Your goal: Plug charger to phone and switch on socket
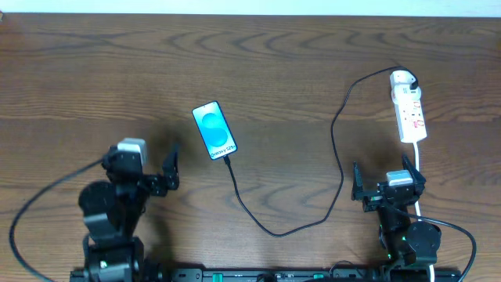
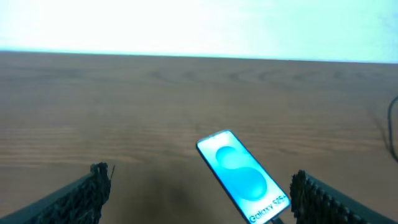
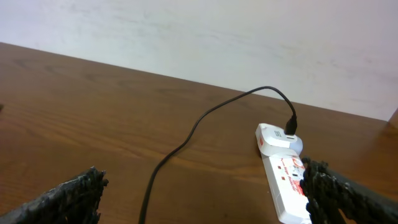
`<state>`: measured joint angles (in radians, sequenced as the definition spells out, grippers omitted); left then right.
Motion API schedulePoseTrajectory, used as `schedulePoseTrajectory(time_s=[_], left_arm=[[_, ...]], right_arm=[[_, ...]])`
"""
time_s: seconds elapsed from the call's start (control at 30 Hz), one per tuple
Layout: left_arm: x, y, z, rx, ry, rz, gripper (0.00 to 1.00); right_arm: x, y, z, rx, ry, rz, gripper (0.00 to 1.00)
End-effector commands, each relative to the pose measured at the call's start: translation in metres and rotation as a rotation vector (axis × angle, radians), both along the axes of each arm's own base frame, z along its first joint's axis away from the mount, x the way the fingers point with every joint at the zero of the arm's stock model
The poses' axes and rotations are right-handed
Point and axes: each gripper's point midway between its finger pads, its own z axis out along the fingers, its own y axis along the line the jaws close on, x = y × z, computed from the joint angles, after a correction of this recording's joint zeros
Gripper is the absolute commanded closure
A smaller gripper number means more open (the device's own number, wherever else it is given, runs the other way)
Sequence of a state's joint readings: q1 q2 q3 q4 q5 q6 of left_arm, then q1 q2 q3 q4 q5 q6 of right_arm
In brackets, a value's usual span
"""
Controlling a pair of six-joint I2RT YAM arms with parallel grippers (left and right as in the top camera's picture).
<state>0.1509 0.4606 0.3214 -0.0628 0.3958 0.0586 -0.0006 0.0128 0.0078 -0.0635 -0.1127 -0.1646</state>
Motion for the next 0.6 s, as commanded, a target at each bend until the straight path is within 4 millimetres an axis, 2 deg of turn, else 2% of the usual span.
schedulePoseTrajectory(time_s=[0.0,0.3,0.57], left_arm=[[-0.007,-0.003,-0.007,0.087,-0.072,-0.011,0.06],[-0.017,0.005,-0.043,0.12,-0.099,0.053,0.06],[-0.016,0.02,-0.06,0.141,-0.082,0.136,0.06]], right_arm=[[0.0,-0.001,0.0,0.014,0.0,-0.002,0.01],[0.0,-0.001,0.0,0.014,0.0,-0.002,0.01],[0.0,-0.001,0.0,0.014,0.0,-0.002,0.01]])
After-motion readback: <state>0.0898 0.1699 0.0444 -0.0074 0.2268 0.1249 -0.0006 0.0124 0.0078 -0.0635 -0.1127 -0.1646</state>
